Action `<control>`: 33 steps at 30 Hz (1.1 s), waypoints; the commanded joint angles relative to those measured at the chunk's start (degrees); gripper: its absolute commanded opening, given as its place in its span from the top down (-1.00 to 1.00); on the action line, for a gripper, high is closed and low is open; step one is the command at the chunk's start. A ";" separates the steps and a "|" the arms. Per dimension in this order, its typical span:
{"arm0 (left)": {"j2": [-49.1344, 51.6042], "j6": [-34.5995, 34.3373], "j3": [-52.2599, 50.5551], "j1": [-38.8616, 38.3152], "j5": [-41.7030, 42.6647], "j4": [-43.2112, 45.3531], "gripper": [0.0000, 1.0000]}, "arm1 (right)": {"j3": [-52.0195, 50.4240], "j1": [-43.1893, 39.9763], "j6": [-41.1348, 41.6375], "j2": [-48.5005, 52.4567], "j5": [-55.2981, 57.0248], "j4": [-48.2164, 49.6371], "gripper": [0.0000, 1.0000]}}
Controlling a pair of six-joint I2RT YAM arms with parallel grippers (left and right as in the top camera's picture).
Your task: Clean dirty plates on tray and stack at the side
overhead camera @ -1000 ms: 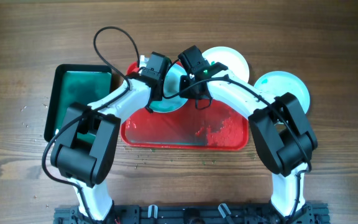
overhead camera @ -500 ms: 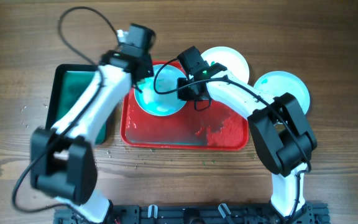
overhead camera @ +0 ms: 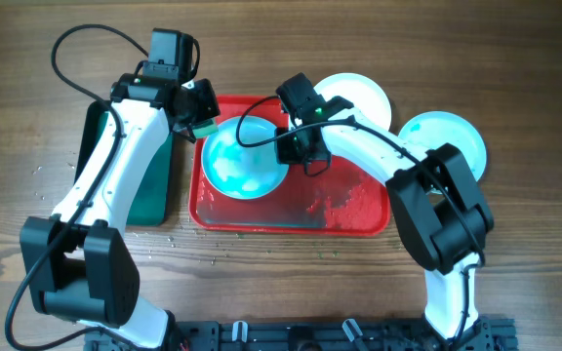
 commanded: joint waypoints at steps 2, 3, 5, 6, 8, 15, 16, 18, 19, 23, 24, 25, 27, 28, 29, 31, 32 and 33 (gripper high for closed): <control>0.39 -5.90 0.26 0.07 1.44 1.73 0.92 | 1.16 2.36 -5.20 -10.71 20.35 -7.02 0.91; 0.39 -6.36 0.26 0.07 1.44 2.14 0.92 | 1.16 3.28 -5.29 -12.74 25.66 -8.57 0.91; 0.48 -6.75 0.26 0.09 1.42 3.45 0.92 | 1.16 7.13 -7.37 -17.53 39.50 -11.52 0.91; 0.50 -6.73 0.26 0.20 1.40 3.63 0.92 | 1.16 8.66 -8.35 -18.51 44.00 -11.96 0.91; 0.50 -6.71 0.26 0.22 0.17 3.32 0.92 | 1.16 11.61 -11.30 -19.76 53.86 -12.44 0.91; 0.50 -6.71 0.22 0.33 -2.89 2.12 0.92 | 1.16 20.04 -17.14 -20.35 80.76 -13.14 0.91; 0.50 -6.71 0.22 0.35 -2.89 2.08 0.92 | 1.16 20.81 -17.16 -20.35 83.82 -12.59 0.91; 0.50 -6.71 0.22 0.35 -2.89 2.12 0.92 | 1.16 22.27 -17.18 -20.35 90.44 -10.38 0.91; 0.50 -6.71 0.22 0.33 -2.89 2.12 0.92 | 1.16 22.64 -17.18 -20.35 92.08 -9.66 0.91; 0.50 -6.71 0.22 0.35 -2.89 2.10 0.92 | 1.16 23.80 -17.20 -20.35 96.52 -7.72 0.91; 0.50 -6.71 0.22 0.35 -2.89 2.10 0.92 | 1.16 23.85 -17.20 -20.35 96.59 -7.74 0.91; 0.50 -6.73 0.22 0.33 -2.86 2.08 0.92 | 1.16 23.85 -17.22 -20.35 96.59 -7.82 0.91; 0.50 -6.73 0.22 0.33 -2.86 2.08 0.92 | 1.16 23.85 -17.18 -20.35 96.80 -7.82 0.91; 0.50 -6.73 0.22 0.33 -2.86 2.08 0.92 | 1.16 23.85 -17.16 -20.35 96.83 -7.80 0.91; 0.50 -6.73 0.22 0.33 -2.86 2.05 0.92 | 1.16 23.85 -17.09 -20.35 96.74 -7.69 0.91; 0.50 -6.73 0.22 0.33 -2.86 2.03 0.92 | 1.16 23.85 -16.94 -20.35 96.67 -7.61 0.91; 0.50 -6.73 0.22 0.33 -2.86 2.01 0.92 | 1.16 23.85 -16.98 -20.35 95.95 -7.56 0.92; 0.50 -6.73 0.22 0.33 -2.86 2.03 0.92 | 1.16 23.82 -17.11 -20.35 94.29 -7.63 0.92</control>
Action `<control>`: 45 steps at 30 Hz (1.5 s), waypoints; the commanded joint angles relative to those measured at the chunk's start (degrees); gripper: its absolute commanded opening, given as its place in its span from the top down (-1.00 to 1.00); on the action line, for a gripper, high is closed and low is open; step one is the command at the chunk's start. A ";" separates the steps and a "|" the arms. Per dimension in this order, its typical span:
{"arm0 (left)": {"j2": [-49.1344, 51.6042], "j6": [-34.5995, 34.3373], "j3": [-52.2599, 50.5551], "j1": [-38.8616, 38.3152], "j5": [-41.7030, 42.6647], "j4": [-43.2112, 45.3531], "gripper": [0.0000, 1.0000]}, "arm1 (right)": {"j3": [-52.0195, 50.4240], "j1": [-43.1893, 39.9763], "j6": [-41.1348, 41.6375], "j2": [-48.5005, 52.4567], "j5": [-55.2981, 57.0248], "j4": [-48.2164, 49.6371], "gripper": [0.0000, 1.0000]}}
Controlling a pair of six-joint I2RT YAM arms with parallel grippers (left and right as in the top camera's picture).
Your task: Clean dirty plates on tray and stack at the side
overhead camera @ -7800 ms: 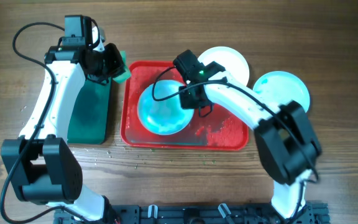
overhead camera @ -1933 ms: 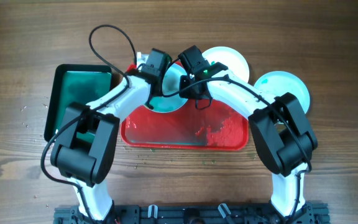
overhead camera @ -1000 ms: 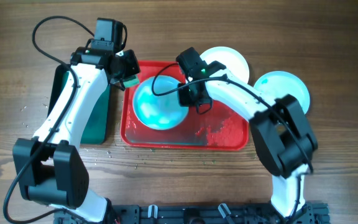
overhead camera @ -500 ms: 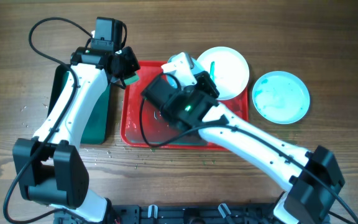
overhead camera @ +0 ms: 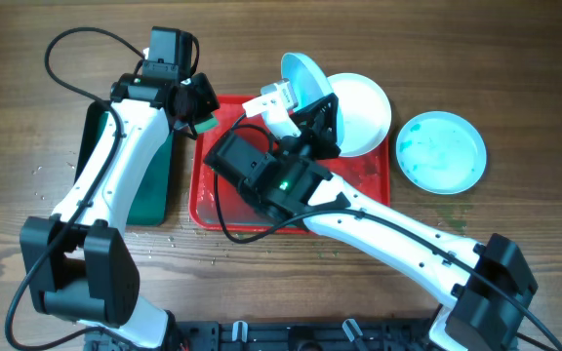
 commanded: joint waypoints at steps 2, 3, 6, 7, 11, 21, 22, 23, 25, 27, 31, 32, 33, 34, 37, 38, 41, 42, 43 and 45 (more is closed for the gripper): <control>0.52 -0.81 0.22 0.31 -0.98 0.09 0.92 | 0.61 -0.07 -1.68 -0.15 -7.65 -0.09 0.91; 0.55 -0.83 0.22 0.26 -0.98 0.07 0.92 | 0.61 -0.24 -4.15 -0.15 -14.03 -0.39 0.91; 0.55 -0.81 0.22 0.24 -0.96 0.04 0.92 | 0.61 -1.27 -7.21 -0.15 -34.34 -2.38 0.91; 0.55 -0.83 0.22 0.20 -0.96 -0.09 0.92 | 0.61 -2.21 -5.70 -0.15 -40.98 -2.97 0.91; 0.57 -0.83 0.22 0.20 -0.96 -0.92 0.92 | 0.61 -7.91 0.26 -1.09 -60.28 -4.33 0.92; 0.61 -2.32 0.00 -0.57 -0.55 -0.98 0.92 | 0.61 -41.53 4.98 -6.60 -91.82 -6.03 0.91; 0.61 -2.34 0.00 -0.72 -0.55 -0.98 0.92 | 0.61 -45.88 6.27 -6.58 -91.76 -7.02 0.91; 0.61 -2.34 0.00 -0.79 -0.55 -0.98 0.92 | 0.57 -48.43 6.54 -6.51 -91.54 -7.67 0.91; 0.61 -2.34 0.00 -1.01 -0.55 -0.98 0.92 | 0.48 -53.94 8.46 -6.14 -90.38 -8.98 0.92; 0.61 -2.34 0.00 -1.27 -0.55 -0.94 0.92 | 0.04 -60.74 11.76 -5.75 -86.86 -10.43 0.91; 0.61 -2.32 0.00 -1.46 -0.55 -0.92 0.92 | -3.91 -69.02 13.68 -5.70 -84.61 -10.23 0.92; 0.61 -2.32 0.00 -1.46 -0.55 -0.94 0.92 | -5.42 -70.73 13.90 -5.70 -84.35 -10.16 0.91; 0.61 -2.32 0.00 -1.46 -0.55 -0.94 0.92 | -6.67 -71.89 14.19 -5.70 -83.49 -9.79 0.91; 0.61 -2.32 0.00 -1.46 -0.55 -0.92 0.92 | -8.07 -72.96 14.32 -5.70 -81.96 -9.16 0.91; 0.61 -2.32 0.00 -1.46 -0.57 -0.92 0.92 | -13.25 -75.30 14.78 -5.70 -77.94 -5.60 0.92; 0.61 -2.32 0.00 -1.46 -0.57 -0.90 0.92 | -14.71 -75.41 14.16 -5.70 -78.25 -4.11 0.91; 0.61 -2.32 0.00 -1.46 -0.55 -0.70 0.92 | -17.09 -75.32 13.40 -5.68 -78.62 -1.51 0.56; 0.61 -2.32 0.00 -1.46 -0.57 -0.70 0.92 | -17.29 -75.32 13.40 -5.68 -78.62 -1.27 0.46; 0.61 -2.32 0.00 -1.46 -0.55 -0.70 0.92 | -17.25 -75.32 13.22 -5.70 -78.64 -0.98 0.39; 0.61 -2.29 0.00 -1.46 -0.55 -0.74 0.92 | -16.22 -75.32 10.03 -5.73 -84.56 -0.07 0.24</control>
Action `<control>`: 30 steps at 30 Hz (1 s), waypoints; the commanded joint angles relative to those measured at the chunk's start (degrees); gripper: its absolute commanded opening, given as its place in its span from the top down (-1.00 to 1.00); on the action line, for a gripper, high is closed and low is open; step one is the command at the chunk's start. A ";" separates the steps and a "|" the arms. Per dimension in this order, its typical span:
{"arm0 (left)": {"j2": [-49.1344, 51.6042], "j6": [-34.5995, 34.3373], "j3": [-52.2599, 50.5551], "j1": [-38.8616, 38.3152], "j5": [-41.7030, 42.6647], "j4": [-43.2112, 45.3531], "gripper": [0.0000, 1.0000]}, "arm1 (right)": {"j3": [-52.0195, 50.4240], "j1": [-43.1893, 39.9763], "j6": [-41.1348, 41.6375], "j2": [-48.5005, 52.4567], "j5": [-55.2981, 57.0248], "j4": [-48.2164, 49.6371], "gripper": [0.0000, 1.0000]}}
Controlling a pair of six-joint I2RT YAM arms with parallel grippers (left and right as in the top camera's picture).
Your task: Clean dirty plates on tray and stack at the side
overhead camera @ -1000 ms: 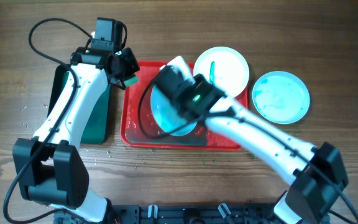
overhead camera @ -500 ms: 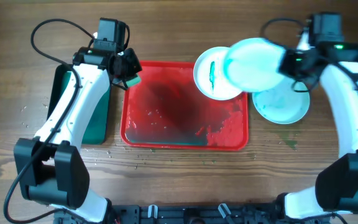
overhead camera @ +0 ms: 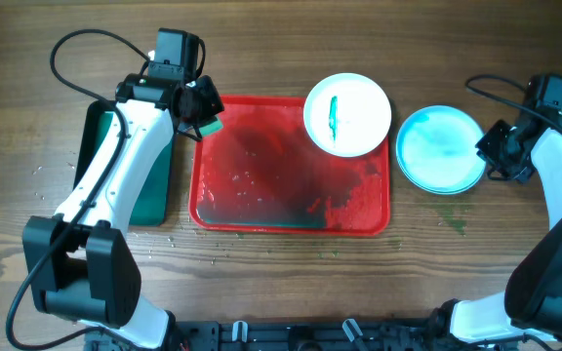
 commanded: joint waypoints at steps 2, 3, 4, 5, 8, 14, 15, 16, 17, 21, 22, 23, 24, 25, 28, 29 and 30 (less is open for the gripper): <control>0.61 -0.98 0.00 -0.22 -0.59 0.35 0.92 | 2.51 0.52 -5.60 -0.57 -11.85 1.07 0.17; 0.61 -0.98 0.00 -0.22 -0.59 0.35 0.92 | 3.39 1.05 -6.95 -0.57 -14.71 1.05 0.17; 0.61 -0.98 0.00 -0.22 -0.57 0.35 0.92 | 4.59 2.71 -8.15 -0.57 -17.86 1.14 0.17; 0.61 -0.98 0.00 -0.22 -0.57 0.35 0.92 | 4.94 4.07 -8.46 -0.57 -18.88 1.38 0.18; 0.61 -0.98 0.00 -0.22 -0.57 0.33 0.92 | 5.01 9.79 -8.55 -0.28 -19.47 3.43 0.19; 0.61 -0.96 0.00 -0.22 -0.61 0.09 0.92 | 5.01 21.20 -2.58 3.98 -9.92 8.63 0.19; 0.61 -0.96 0.00 -0.22 -0.59 0.09 0.92 | 4.98 22.60 -2.73 5.49 -8.37 10.27 0.19; 0.61 -0.96 0.00 -0.22 -0.59 0.09 0.92 | 4.98 23.58 -2.91 7.02 -7.08 12.02 0.19; 0.61 -0.96 0.00 -0.22 -0.59 0.09 0.92 | 4.98 24.15 -4.04 8.35 -6.45 13.70 0.18; 0.61 -0.96 0.00 -0.22 -0.59 0.09 0.92 | 4.98 25.03 -9.35 13.29 -6.51 19.69 0.20; 0.61 -0.96 0.00 -0.22 -0.61 0.09 0.92 | 5.01 25.05 -10.58 14.21 -6.51 20.57 0.20; 0.61 -0.96 0.00 -0.22 -0.61 0.09 0.92 | 4.98 25.03 -11.82 14.99 -6.51 21.18 0.21; 0.61 -0.96 0.00 -0.22 -0.61 0.09 0.92 | 5.01 25.03 -13.00 15.80 -6.51 21.92 0.21; 0.61 -0.96 0.00 -0.22 -0.61 0.07 0.92 | 4.98 25.03 -13.84 16.24 -6.51 22.32 0.21; 0.61 -0.96 0.00 -0.22 -0.59 0.07 0.92 | 4.98 25.03 -15.96 17.11 -6.78 22.95 0.35; 0.61 -0.96 0.00 -0.22 -0.61 0.09 0.92 | 4.98 25.03 -16.33 17.29 -7.28 23.06 0.40; 0.61 -0.96 0.00 -0.22 -0.61 0.09 0.92 | 4.98 25.03 -16.28 17.49 -7.56 23.15 0.46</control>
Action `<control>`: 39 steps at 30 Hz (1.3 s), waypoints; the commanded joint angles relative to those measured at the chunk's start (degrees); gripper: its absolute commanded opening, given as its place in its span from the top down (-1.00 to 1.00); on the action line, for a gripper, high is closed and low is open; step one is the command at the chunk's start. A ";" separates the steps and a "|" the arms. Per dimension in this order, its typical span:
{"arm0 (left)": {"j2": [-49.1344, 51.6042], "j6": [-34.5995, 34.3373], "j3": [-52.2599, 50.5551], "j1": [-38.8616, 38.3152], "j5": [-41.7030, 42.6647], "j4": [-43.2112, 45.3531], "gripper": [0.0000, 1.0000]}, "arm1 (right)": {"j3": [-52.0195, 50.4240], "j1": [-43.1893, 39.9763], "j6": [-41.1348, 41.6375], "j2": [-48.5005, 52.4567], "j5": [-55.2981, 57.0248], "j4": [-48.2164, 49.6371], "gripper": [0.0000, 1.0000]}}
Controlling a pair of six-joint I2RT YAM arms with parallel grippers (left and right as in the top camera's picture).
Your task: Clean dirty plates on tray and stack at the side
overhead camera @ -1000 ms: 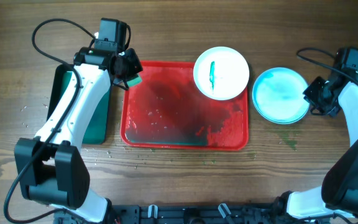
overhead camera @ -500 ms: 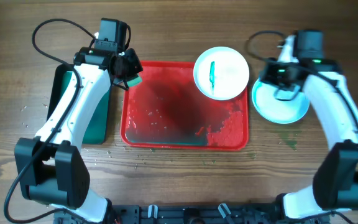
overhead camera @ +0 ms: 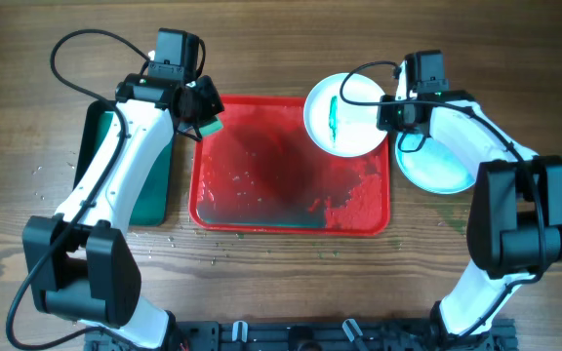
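Note:
A white plate (overhead camera: 347,114) with a green smear lies on the back right corner of the red tray (overhead camera: 291,210). My right gripper (overhead camera: 388,113) is at that plate's right rim, its jaws looking apart with nothing lifted. The light-blue plates (overhead camera: 435,168) lie stacked on the table right of the tray, partly under my right arm. My left gripper (overhead camera: 203,115) hovers at the tray's back left corner, shut on a green sponge (overhead camera: 212,126).
The tray's floor is wet and smeared dark and red. A dark green bin (overhead camera: 149,180) stands left of the tray, under my left arm. Small droplets or crumbs dot the wooden table in front of the tray and at the far left.
My right gripper has gone from the right edge of the blue plate stack to the right rim of the white plate. My left arm, the sponge and the plates have not moved.
First a blue plate lay on the tray's left, with my right gripper at its rim and the sponge beside it. Then the right arm held that plate tilted above the tray's back. Later it lay on the blue plate at the right, and my gripper is now at the white plate.

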 commanded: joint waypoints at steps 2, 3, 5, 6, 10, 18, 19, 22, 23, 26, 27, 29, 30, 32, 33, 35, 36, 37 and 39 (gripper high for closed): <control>0.57 -0.98 0.00 -0.22 -0.61 0.15 0.92 | 0.92 0.26 -3.39 1.73 -0.24 0.24 0.63; 0.57 -0.98 0.00 -0.22 -0.61 0.15 0.92 | 0.90 0.31 -3.39 1.73 -0.28 -0.09 0.70; 0.57 -0.98 0.00 -0.22 -0.61 0.11 0.92 | 0.92 0.37 -3.41 1.68 -0.35 -0.63 0.87; 0.57 -0.98 0.00 -0.22 -0.59 0.09 0.92 | 0.92 0.44 -3.39 1.38 -0.48 -1.38 0.92; 0.57 -0.98 0.00 -0.22 -0.63 -0.26 0.92 | 1.05 0.76 -3.30 -1.84 -3.67 -3.21 0.91; 0.57 -0.98 0.00 -0.22 -0.63 -0.24 0.92 | 1.07 7.37 9.62 -10.86 -4.02 -9.97 0.91; 0.57 -0.98 0.00 -0.22 -0.63 -0.24 0.92 | 0.96 9.42 11.13 -10.45 -3.96 -10.29 0.91; 0.57 -0.98 0.00 -0.22 -0.63 -0.50 0.92 | 0.83 14.16 14.84 -9.31 -3.96 -11.28 0.91; 0.57 -0.98 0.00 -0.22 -0.63 -0.70 0.92 | 0.83 15.65 16.06 -8.68 -3.91 -11.67 0.91; 0.57 -0.98 0.00 -0.22 -0.83 -1.05 0.92 | 0.81 19.32 20.79 -7.61 -2.12 -14.14 0.91; 0.57 -0.98 0.00 -0.22 -0.85 -1.11 0.92 | 0.81 20.13 22.18 -7.13 -1.99 -14.62 0.91; 0.57 -0.98 0.00 -0.22 -0.81 -1.18 0.92 | 0.81 21.53 23.91 -6.45 -2.21 -14.29 0.91; 0.57 -0.98 0.00 -0.22 -0.81 -1.36 0.92 | 0.81 22.08 23.65 -6.03 -2.19 -13.46 0.72; 0.57 -0.98 0.00 -0.22 -0.81 -1.81 0.92 | 0.81 22.29 23.17 -5.22 -2.29 -12.33 0.38; 0.57 -1.01 0.00 -0.22 -0.81 -2.21 0.92 | 0.81 22.29 20.96 -4.81 -3.02 -11.78 0.28; 0.57 -1.01 0.00 -0.22 -0.81 -2.45 0.92 | 0.87 22.03 17.99 -3.82 -4.00 -11.23 0.15; 0.57 -1.01 0.00 -0.22 -0.81 -2.43 0.92 | 0.98 21.86 15.78 -3.04 -4.33 -11.04 0.11; 0.57 -1.03 0.00 -0.22 -0.79 -2.36 0.92 | 1.38 21.73 14.03 -2.05 -4.81 -11.30 0.06; 0.57 -1.03 0.00 -0.22 -0.81 -2.12 0.92 | 3.43 21.59 11.69 0.87 -5.79 -12.92 0.04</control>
